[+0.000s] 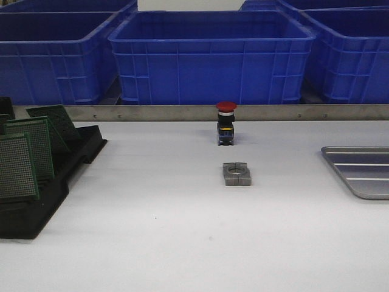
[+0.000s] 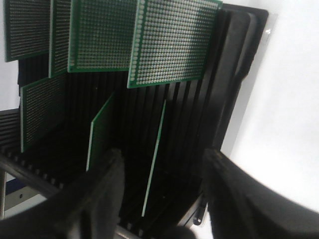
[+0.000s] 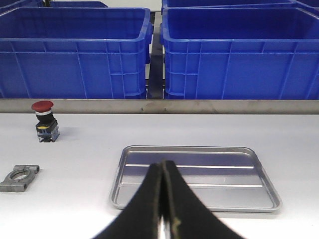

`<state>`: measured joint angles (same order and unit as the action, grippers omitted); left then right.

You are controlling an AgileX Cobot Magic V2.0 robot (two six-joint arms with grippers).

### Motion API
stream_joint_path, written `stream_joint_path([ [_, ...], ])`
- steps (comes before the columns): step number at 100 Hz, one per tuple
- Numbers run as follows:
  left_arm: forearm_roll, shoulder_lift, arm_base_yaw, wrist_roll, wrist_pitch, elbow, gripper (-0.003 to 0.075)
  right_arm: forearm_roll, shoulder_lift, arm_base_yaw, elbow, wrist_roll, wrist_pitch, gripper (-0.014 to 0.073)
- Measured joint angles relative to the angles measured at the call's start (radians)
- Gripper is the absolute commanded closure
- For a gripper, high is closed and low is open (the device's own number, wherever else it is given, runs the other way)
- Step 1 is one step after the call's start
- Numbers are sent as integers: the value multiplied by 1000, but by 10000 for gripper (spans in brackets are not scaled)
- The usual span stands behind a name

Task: Place circuit board on tray
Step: 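Close the left gripper on the board's top edge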

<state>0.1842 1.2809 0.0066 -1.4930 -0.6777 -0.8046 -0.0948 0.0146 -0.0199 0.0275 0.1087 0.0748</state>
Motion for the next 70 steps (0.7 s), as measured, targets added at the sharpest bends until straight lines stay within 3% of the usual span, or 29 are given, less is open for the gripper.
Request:
stream_joint_path([
  [37,-5,170,0,-4,76,0,381,0,0,0,0,0,0,654],
  [70,-79,180,0,-4,121,-2,679,0,0,0,0,0,0,654],
])
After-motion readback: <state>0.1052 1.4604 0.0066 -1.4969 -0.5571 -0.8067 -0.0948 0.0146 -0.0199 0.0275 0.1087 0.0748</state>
